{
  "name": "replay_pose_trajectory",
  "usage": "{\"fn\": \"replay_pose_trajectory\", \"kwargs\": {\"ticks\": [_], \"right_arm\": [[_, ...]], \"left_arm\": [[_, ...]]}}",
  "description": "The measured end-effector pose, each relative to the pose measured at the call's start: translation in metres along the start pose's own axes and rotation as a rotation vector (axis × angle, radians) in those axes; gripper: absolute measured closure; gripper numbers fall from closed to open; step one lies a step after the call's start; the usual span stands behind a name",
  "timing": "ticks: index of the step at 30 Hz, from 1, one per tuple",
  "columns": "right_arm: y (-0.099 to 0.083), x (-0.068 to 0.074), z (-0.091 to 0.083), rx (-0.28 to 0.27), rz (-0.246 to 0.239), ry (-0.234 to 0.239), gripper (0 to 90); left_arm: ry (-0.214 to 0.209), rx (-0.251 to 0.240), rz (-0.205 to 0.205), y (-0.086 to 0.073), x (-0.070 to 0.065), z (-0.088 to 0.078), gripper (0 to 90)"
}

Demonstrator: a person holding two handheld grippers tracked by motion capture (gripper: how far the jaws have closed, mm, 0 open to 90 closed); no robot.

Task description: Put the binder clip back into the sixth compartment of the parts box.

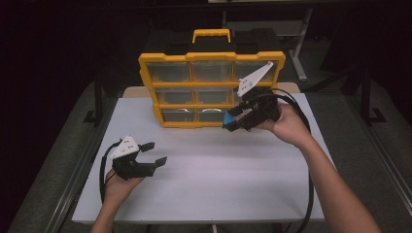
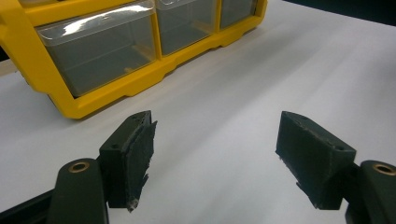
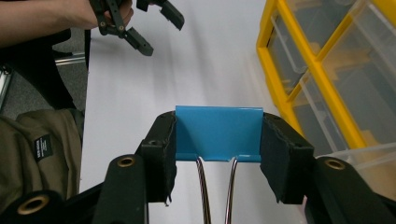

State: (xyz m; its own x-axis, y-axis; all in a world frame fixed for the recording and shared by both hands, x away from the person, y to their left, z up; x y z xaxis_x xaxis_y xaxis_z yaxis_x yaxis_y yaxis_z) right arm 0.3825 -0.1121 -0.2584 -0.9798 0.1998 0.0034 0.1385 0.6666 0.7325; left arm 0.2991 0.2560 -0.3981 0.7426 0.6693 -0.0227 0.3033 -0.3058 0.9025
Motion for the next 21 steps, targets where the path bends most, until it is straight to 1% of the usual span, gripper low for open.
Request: {"fn": "replay_pose_trajectory", "kwargs": {"ticks": [1,3,9,10,13,14,21], "right_arm": [[0.001,-0.001,-0.002,0.002,0.001,-0.004,48.6],[0.004,-0.003,-0.005,0.000,0.002,-0.011,48.6],[0.012,-0.008,-0.015,-0.017,0.030,-0.017,48.5],[0.013,-0.010,-0.016,-0.017,0.018,-0.024,48.6],[0.016,-0.013,-0.019,-0.012,0.026,-0.027,48.6],[0.017,-0.014,-0.019,-0.013,0.020,-0.031,48.6],[0.023,-0.021,-0.025,-0.008,0.028,-0.042,48.6]], "left_arm": [[-0.001,-0.001,0.003,0.000,0.000,0.000,27.7],[-0.001,-0.010,-0.005,0.000,-0.001,0.001,27.7],[0.002,-0.005,-0.003,0.000,0.000,0.000,27.7],[0.001,-0.005,-0.007,0.000,0.000,0.000,27.7],[0.002,-0.006,0.003,0.001,0.000,0.000,27.7],[0.002,-0.008,0.001,0.000,0.001,0.000,27.7],[0.001,-0.007,-0.002,0.000,0.000,0.000,27.7]]}}
Point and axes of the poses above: each handheld gripper's, and its own axes: z roughly forward along the jaws, y roughly out of its top, x roughly to its left, the point moved 1 cm from there along z, roughly forward along the jaws, and after that the axes turned 2 degrees about -x, right-handed, at the moved point
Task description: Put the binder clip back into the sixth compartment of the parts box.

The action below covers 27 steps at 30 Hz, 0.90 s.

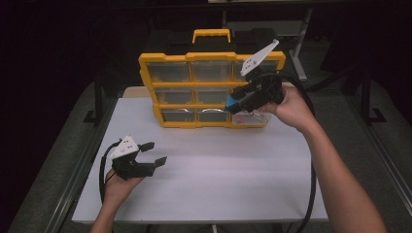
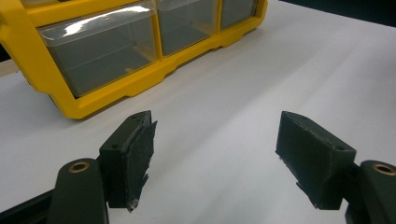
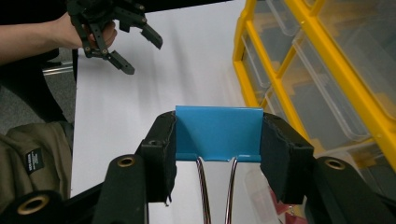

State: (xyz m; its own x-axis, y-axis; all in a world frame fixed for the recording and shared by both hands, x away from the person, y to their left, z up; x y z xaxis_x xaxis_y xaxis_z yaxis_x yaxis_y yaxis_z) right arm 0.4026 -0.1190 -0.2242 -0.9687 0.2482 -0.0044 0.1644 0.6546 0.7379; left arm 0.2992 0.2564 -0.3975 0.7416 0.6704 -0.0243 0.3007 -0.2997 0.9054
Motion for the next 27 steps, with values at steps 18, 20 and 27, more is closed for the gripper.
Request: {"fn": "replay_pose_trajectory", "kwargs": {"ticks": [18,20,27], "right_arm": [[0.005,-0.020,-0.016,0.018,0.044,-0.053,48.6],[0.005,-0.022,-0.017,0.023,0.049,-0.060,48.6],[0.006,-0.031,-0.020,0.029,0.057,-0.086,48.6]], "left_arm": [[-0.001,0.012,0.002,0.000,0.001,-0.001,27.7],[0.000,0.009,-0.001,0.000,0.000,0.000,27.7],[-0.002,0.012,0.004,0.000,0.001,-0.001,27.7]]}}
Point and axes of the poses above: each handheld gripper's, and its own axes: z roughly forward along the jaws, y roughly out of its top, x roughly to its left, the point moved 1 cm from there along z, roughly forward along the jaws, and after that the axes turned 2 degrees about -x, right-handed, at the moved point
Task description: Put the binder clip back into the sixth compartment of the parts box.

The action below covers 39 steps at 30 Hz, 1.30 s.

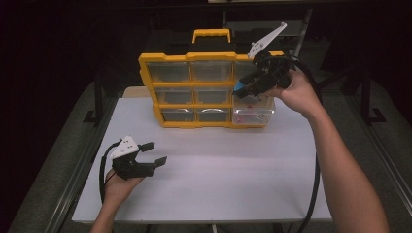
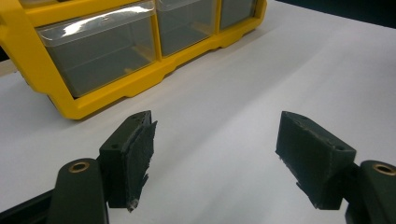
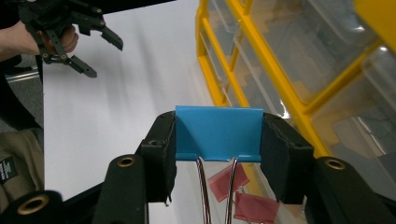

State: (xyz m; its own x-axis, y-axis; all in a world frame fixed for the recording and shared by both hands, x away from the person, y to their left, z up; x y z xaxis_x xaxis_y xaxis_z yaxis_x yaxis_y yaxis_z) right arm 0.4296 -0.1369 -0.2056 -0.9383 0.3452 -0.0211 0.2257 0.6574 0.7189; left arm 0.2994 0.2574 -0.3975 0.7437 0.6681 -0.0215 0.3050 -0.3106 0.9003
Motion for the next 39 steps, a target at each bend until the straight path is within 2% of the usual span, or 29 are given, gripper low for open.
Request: {"fn": "replay_pose_trajectory", "kwargs": {"ticks": [3,7,13,15,17,19,24,27,28,32,39], "right_arm": [[0.000,-0.003,-0.001,0.002,0.025,-0.009,48.6],[-0.002,-0.009,0.000,0.005,0.021,-0.020,48.6],[-0.005,-0.014,0.001,0.008,0.044,-0.032,48.6],[-0.006,-0.017,0.002,0.007,0.032,-0.037,48.6],[-0.007,-0.016,0.003,0.019,0.053,-0.037,48.6],[-0.009,-0.018,0.005,0.023,0.035,-0.046,48.6],[-0.013,-0.020,0.008,0.029,0.039,-0.044,48.6],[-0.016,-0.019,0.009,0.034,0.074,-0.040,48.6],[-0.017,-0.020,0.009,0.028,0.061,-0.044,48.6],[-0.020,-0.021,0.010,0.029,0.076,-0.039,48.6],[-0.025,-0.022,0.013,0.030,0.084,-0.039,48.5]], "left_arm": [[0.000,-0.001,-0.003,0.000,0.000,0.000,27.7],[0.000,-0.002,-0.005,0.000,0.000,0.000,27.7],[0.003,-0.007,-0.005,0.000,0.000,-0.001,27.7],[0.005,-0.014,-0.005,0.000,0.000,-0.001,27.6],[0.005,-0.014,-0.011,0.000,0.000,-0.002,27.6],[0.004,-0.015,-0.011,0.000,0.001,-0.002,27.6],[0.005,-0.013,-0.008,0.000,0.001,-0.002,27.3],[0.005,-0.014,-0.008,0.000,0.002,-0.002,27.0],[0.005,-0.015,-0.012,0.000,0.001,-0.002,26.9],[0.009,-0.011,-0.004,0.000,0.002,-0.003,26.3],[0.012,-0.011,-0.015,0.000,0.002,-0.003,25.1]]}}
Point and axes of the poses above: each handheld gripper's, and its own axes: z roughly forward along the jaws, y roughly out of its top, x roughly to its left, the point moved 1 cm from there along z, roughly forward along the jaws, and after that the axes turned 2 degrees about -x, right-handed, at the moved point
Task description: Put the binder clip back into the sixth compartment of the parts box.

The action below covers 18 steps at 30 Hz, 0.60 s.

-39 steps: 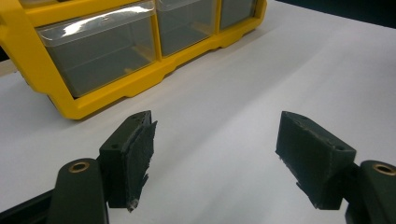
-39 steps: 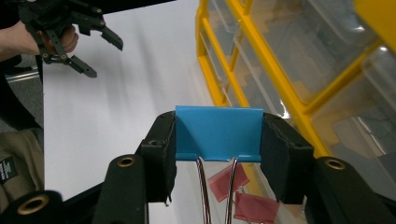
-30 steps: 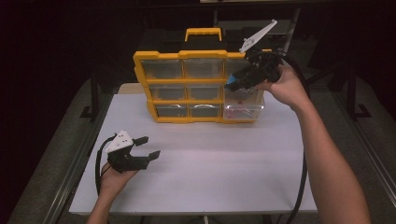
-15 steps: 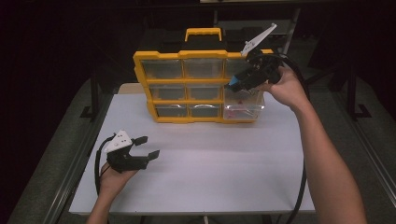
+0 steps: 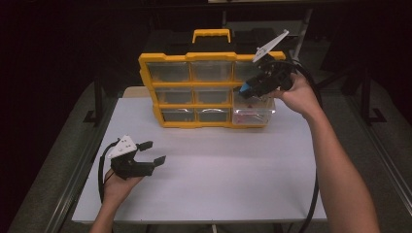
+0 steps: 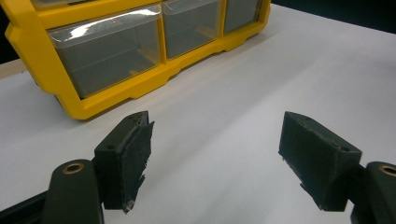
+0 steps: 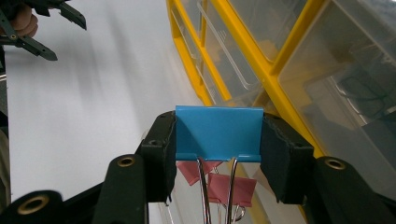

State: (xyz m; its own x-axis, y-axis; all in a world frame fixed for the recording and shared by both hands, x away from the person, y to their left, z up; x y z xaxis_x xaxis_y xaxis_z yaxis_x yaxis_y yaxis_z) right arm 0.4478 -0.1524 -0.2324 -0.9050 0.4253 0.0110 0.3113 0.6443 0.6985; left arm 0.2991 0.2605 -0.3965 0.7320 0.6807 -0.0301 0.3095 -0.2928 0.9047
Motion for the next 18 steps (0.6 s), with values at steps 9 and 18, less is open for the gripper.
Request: {"fn": "replay_pose_trajectory", "kwargs": {"ticks": [9,18], "right_arm": [[-0.005,-0.002,0.004,0.005,0.003,0.000,48.6],[-0.013,-0.006,0.008,0.001,0.004,-0.003,48.6]], "left_arm": [[0.003,0.000,-0.005,0.000,0.000,0.000,23.9],[0.003,-0.008,-0.018,0.000,-0.001,0.001,23.3]]}}
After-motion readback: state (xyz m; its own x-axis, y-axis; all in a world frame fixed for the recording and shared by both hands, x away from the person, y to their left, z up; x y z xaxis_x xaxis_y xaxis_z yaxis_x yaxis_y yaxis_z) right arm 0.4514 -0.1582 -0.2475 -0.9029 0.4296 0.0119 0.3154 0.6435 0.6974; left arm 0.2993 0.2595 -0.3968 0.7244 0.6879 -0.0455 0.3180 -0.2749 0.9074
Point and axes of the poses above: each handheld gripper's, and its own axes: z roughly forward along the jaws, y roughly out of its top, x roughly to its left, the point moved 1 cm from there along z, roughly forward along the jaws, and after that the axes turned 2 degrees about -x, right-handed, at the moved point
